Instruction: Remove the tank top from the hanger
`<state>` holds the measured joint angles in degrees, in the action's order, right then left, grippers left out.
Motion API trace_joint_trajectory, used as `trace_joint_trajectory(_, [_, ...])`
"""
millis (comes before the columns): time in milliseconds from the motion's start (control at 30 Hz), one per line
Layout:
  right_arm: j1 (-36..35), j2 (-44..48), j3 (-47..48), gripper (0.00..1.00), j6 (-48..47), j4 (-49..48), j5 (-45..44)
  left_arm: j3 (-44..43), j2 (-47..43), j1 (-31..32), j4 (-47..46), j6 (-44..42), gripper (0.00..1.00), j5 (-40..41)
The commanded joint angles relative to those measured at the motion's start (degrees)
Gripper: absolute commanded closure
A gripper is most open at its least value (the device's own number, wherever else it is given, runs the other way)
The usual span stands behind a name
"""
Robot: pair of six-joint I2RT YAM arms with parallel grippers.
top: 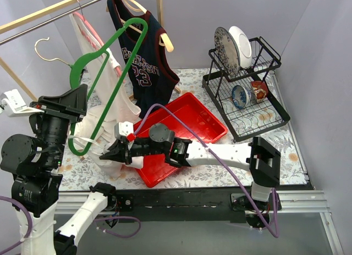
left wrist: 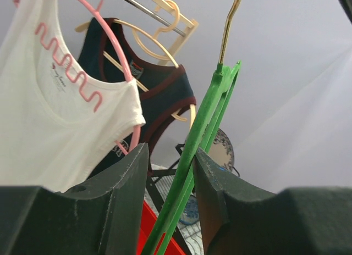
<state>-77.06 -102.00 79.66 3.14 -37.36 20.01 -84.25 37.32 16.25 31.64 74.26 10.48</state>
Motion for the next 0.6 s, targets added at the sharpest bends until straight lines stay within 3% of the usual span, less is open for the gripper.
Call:
trace_joint_trajectory(0, [-0.02,5.57,-2.74,0.99,-2.96,6.15,3.45,-2.50,2.05,0.10,0.35,-3.59,1.00,6.04])
trace_joint_trajectory(167, [-1.43,7.25,-3.72,0.99,-6.65,15.02,3.81,0.65,-0.14,0.18,-2.45,-4.91,1.00,10.87])
trace_joint_trajectory(367, [-3.36,8.30,-3.29,0.99,-7.17,18.63,5.74,5.67,-1.81,0.10,-5.62,-8.16,1.00,16.14])
trace_joint_trajectory(567, [-4.33,6.37,1.36,0.99,-9.29,27.86,5.13,6.72,-2.43,0.18,-7.02,-8.17,1.00,16.33])
